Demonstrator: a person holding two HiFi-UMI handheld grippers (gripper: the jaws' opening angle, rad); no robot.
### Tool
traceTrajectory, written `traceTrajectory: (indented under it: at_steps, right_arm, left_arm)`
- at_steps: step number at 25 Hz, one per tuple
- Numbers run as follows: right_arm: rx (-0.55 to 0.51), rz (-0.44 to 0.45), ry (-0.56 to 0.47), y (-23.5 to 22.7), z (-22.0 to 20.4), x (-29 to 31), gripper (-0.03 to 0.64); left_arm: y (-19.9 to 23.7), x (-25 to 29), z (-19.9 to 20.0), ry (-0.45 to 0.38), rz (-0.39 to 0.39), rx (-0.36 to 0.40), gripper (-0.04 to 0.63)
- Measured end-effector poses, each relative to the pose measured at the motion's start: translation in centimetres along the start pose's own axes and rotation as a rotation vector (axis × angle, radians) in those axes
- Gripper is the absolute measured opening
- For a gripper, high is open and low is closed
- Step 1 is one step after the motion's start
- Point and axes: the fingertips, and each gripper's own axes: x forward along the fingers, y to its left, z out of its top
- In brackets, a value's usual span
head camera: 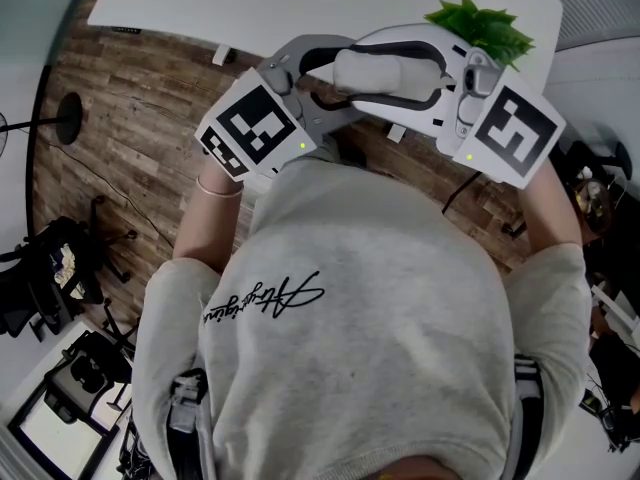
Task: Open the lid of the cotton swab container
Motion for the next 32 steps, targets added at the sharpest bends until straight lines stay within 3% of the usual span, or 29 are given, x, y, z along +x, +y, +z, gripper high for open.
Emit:
traceTrajectory:
  at_steps: [13,19,32]
  right_arm:
    - [0.116,0.031,0.034,0.8,-1.0,-0.2,0.206]
    - [0.148,0.062,0.044,-2.0,-1.5,0.9,0.206]
    - [0.188,0.095,0.030,-2.7,-1.6,1.5,0.206]
  left_arm:
    - [-1.4,0.4,-0.5,-0.042,-0.043,-0.017,0.240]
    - [1.5,0.2,-1.0,-0.058,-0.050,-0.031,0.238]
    - [1.8,0.0,-1.3,-0.093,-0.077,-0.029,0.233]
